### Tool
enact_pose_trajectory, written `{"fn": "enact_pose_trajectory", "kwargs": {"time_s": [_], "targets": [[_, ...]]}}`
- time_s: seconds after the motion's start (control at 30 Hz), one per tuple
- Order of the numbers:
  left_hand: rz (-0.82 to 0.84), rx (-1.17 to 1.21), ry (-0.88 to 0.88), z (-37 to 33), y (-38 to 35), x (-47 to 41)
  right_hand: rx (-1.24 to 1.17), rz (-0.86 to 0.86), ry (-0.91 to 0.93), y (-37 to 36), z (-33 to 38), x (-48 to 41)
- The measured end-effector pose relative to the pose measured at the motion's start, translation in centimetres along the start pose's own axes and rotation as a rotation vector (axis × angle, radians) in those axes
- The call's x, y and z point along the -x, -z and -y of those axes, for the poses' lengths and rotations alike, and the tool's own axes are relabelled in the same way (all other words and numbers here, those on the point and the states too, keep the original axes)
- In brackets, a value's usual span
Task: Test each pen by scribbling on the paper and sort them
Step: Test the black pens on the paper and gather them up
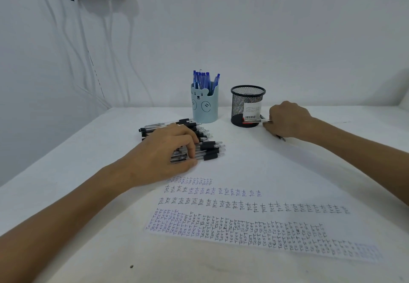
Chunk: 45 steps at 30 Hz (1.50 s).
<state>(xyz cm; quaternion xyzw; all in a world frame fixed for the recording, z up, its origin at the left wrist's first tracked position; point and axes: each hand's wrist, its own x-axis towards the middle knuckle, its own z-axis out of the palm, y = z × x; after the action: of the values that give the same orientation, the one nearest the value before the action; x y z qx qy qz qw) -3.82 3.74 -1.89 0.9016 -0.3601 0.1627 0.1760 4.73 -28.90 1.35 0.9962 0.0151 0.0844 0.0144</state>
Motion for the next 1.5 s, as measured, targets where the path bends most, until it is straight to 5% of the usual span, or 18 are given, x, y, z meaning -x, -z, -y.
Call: {"fn": "enact_pose_trajectory", "kwargs": {"time_s": [0.37,0.63,0.77,0.97,1.2,1.3,1.5], "targets": [[0.012,-0.023,-0.004,-0.2,0.2,0.1,-0.013,-0.081,0.137,1.8,2.2,2.2],[0.028,-0.011,-0.021,-0.3,0.5,0.0,-0.252,-0.161,0.596,1.0,4.5,3.4],[0.12,-0.009,-0.058,-0.2,1.1,0.0,-0.294,-0.417,0.501,0.8,5.7,5.0],[0.198,-0.004,-0.075,-0.4,1.7,0.2,-0.65,-0.225,0.515,0.5,6.0,5.5],[0.417,0.077,-0.024,-1.0,2.8,0.3,-1.087,-0.341,0.447,0.2,6.7,5.5],[0.446,0.03,-0.021,-1.2,2.7,0.2,-1.14,-0.227,0.389,0.3,7.1,5.9],[0.5,0.032,0.027,-1.2,2.9,0.2,-1.392,0.365,0.393,0.1,7.4,7.3]]}}
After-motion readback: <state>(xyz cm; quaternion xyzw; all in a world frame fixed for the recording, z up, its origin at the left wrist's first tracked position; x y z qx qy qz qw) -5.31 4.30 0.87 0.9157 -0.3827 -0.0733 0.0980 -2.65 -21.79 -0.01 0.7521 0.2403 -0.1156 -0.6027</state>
